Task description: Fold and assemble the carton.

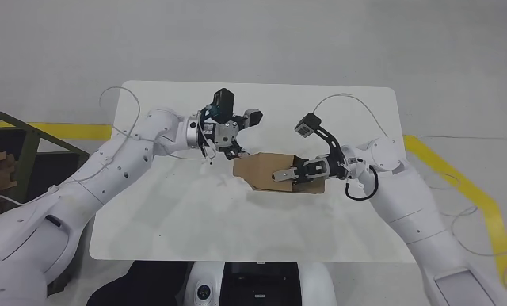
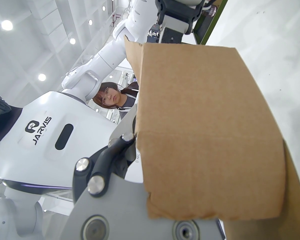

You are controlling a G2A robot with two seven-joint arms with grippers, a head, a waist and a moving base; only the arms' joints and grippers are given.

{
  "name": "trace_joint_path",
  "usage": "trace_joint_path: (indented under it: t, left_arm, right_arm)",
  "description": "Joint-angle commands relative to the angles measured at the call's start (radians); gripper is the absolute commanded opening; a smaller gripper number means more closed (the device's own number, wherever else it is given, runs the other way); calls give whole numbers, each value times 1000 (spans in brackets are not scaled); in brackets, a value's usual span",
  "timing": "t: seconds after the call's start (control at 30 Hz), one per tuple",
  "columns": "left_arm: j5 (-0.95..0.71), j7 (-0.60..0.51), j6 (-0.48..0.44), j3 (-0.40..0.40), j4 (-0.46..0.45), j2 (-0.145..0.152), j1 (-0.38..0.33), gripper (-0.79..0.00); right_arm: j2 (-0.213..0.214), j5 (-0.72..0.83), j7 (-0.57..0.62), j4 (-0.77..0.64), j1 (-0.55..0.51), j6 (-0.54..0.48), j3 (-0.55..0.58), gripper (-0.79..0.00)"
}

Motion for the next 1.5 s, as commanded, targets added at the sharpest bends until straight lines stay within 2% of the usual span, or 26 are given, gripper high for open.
trace_joint_path:
  t: [0.0,0.43,0.57,0.9,1.17,1.47]
  left_arm:
    - [2,-3,0,-1,-2,-1,0,0]
    - [8,-6,0,-13,3,-6,5,0]
    - [19,22,0,-33,7,-5,13,0]
    - [63,90,0,-101,-1,28,67,0]
    - [82,81,0,-102,-61,45,98,0]
    - [40,29,0,-93,-44,31,78,0]
  right_arm:
    - [-1,1,1,2,1,0,-1,-785]
    - [-3,6,2,13,5,-1,-3,-785]
    - [-4,22,-7,21,4,-8,3,-785]
    - [6,46,-22,55,-7,-22,59,-785]
    - [10,37,-65,50,-20,-20,83,-785]
    - [6,11,-66,13,-23,-6,61,-785]
